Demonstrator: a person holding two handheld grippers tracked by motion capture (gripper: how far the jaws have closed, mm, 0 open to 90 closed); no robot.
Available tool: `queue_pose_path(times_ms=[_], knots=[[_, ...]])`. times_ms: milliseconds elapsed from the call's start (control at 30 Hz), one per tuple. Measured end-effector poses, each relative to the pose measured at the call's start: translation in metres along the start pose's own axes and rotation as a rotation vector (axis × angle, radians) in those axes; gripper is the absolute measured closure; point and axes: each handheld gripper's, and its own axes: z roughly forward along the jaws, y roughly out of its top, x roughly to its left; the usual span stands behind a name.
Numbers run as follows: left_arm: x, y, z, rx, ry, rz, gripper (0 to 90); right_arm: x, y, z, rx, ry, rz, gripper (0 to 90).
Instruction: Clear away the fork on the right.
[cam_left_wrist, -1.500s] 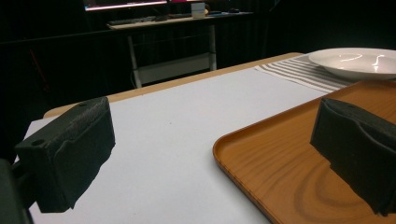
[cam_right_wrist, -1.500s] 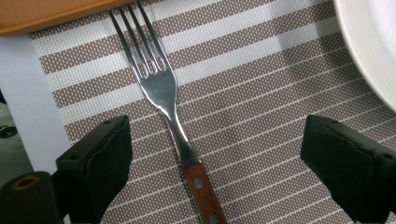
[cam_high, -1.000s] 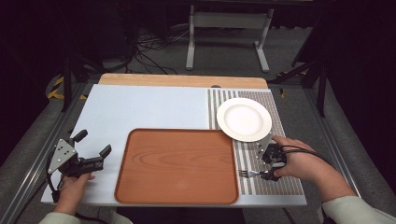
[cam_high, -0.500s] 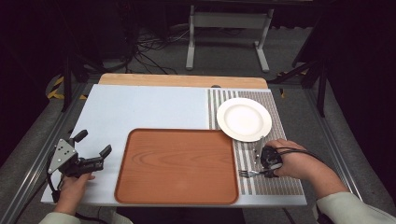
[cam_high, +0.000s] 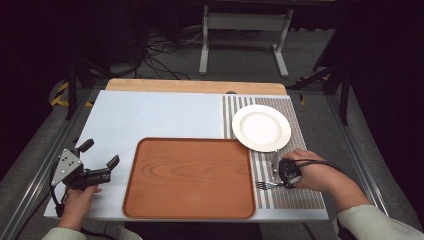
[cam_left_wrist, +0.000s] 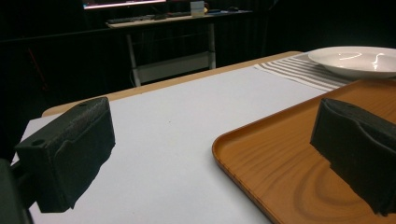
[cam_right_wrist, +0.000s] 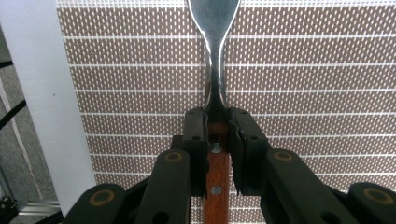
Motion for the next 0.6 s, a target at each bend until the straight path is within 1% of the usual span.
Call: queue_pose_path(times_ms=[33, 67, 200, 433, 600], knots=[[0.000, 0.000, 0.000, 0.001, -0.002, -0.001, 0.3, 0.000, 0.000, 0.000, 0.005, -0.006, -0.007, 78.2], [0.000, 0.000, 0.000, 0.001, -0.002, -0.001, 0.3, 0.001, 0.000, 0.000, -0.001, -0.004, -0.008, 78.3], [0.001, 0.000, 0.000, 0.004, 0.000, 0.001, 0.3, 0.002, -0.001, -0.002, 0.002, -0.004, -0.006, 78.4], [0.000, 0.000, 0.000, -0.001, 0.000, 0.000, 0.3, 0.002, -0.001, -0.023, -0.022, -0.025, 0.014, 78.4], [0.000, 0.000, 0.000, 0.000, -0.002, -0.001, 0.3, 0.002, -0.004, -0.039, -0.055, -0.052, 0.033, 78.4]])
